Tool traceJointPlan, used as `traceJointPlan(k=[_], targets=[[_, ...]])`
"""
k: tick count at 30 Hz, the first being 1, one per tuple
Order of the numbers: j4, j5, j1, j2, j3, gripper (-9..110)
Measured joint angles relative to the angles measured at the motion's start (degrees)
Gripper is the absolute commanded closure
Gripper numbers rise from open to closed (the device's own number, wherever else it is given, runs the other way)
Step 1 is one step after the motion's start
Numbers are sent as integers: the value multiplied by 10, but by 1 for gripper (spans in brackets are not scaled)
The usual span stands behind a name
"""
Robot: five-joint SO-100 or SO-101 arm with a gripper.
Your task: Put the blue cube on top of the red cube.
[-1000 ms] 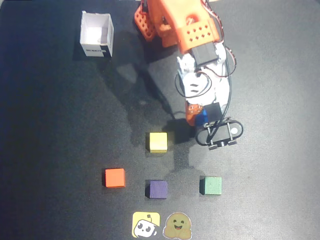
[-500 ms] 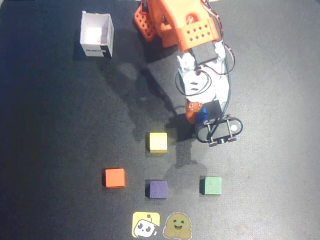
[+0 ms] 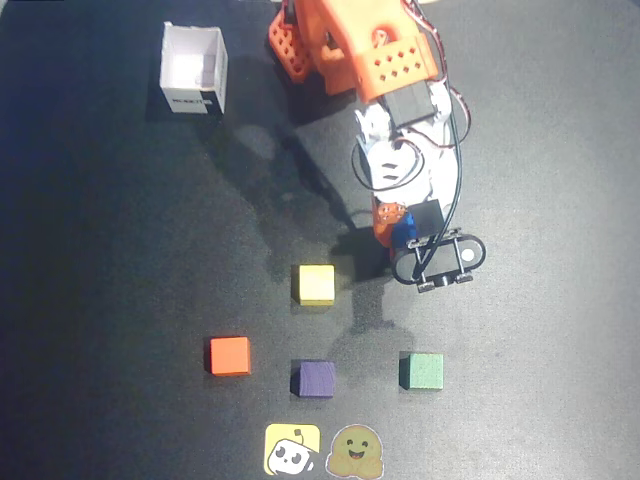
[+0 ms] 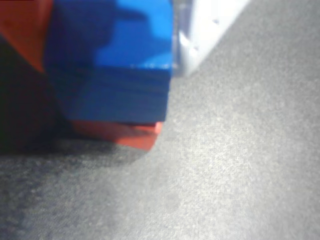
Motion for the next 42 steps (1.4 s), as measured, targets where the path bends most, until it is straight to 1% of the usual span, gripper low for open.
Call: traceJointPlan(k=[1,3,6,8,13,25,34,39,41,42], targets=[[-1,0,0,0,1,95],[-3,0,0,0,1,91],[-3,0,0,1,3,90],[-3,0,0,3,3,87],[-4,0,0,3,3,84],[-18,4,-5,13,6,84],[-18,9,-5,64,8,84],[-3,20,-4,127,8,84],[11,21,5,156,11,84],[16,21,14,171,16,89]])
